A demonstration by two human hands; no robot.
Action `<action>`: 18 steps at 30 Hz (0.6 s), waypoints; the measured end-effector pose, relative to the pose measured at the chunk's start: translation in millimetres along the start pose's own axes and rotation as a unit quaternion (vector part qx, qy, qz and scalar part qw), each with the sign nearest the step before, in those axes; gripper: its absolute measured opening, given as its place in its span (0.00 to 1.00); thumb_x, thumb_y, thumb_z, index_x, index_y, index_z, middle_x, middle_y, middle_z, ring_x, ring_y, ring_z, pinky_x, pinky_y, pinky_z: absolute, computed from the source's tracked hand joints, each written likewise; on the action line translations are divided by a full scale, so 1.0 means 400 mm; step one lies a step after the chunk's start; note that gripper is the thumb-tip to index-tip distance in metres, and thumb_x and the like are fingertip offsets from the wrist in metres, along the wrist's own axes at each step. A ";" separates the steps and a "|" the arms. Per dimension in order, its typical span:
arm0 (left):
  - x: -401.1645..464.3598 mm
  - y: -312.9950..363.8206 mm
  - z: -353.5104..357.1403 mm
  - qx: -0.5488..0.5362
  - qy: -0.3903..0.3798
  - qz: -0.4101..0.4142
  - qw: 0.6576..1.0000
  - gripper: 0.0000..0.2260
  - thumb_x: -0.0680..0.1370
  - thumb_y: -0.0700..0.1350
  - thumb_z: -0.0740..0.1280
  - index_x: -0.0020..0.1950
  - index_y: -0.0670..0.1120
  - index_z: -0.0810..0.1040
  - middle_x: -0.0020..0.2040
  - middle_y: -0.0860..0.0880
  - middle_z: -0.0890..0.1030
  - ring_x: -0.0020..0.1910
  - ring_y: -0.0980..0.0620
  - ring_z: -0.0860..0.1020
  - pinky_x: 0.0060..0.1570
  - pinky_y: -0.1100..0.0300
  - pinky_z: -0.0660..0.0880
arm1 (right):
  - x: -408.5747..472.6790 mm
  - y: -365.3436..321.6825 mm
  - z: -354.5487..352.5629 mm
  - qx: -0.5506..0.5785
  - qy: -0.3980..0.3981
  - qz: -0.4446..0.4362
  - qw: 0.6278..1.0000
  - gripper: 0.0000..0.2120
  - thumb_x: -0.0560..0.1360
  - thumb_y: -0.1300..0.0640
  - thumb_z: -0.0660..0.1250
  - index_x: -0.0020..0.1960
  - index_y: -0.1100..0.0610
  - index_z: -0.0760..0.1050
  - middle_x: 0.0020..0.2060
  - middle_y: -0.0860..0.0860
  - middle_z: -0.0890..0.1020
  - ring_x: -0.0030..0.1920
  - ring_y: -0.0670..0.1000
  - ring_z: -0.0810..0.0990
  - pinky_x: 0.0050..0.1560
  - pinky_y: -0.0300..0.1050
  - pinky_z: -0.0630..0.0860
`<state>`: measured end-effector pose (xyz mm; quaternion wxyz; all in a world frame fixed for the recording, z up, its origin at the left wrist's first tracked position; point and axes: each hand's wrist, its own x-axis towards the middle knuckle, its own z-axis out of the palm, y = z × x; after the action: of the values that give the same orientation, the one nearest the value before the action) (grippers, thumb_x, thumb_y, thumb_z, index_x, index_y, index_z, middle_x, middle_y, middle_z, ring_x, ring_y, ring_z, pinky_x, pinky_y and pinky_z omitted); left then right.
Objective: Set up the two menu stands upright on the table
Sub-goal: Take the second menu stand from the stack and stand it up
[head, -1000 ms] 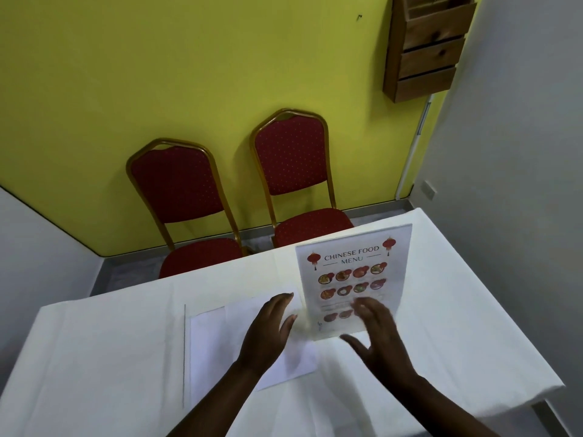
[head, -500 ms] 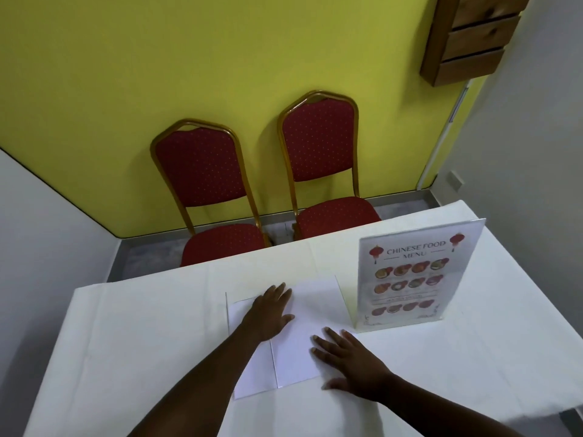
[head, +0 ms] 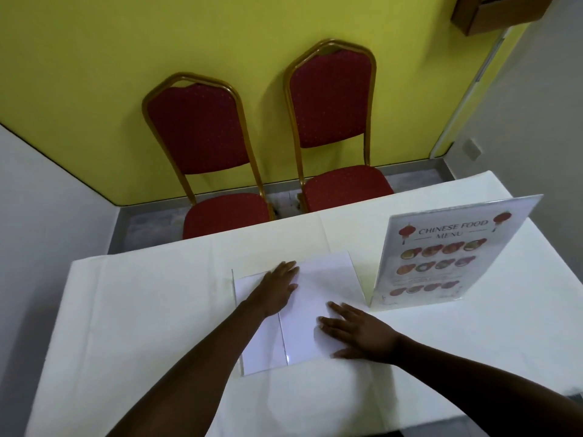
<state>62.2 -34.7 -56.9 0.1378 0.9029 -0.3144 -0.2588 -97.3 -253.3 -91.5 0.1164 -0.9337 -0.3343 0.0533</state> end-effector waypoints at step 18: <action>-0.230 0.069 -0.052 0.117 -0.152 0.017 0.981 0.53 0.65 0.62 0.74 0.77 0.48 0.42 0.78 0.44 0.39 0.77 0.45 0.41 0.75 0.48 0.50 | 0.072 -0.016 -0.136 0.041 0.071 -0.024 0.996 0.24 0.75 0.38 0.61 0.60 0.55 0.79 0.57 0.46 0.83 0.60 0.52 0.81 0.41 0.41 0.82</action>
<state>-1.5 4.6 6.8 -0.0140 0.8577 -0.3748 -0.3516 -69.5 -240.1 -37.9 0.1796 -0.9213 -0.3448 -0.0018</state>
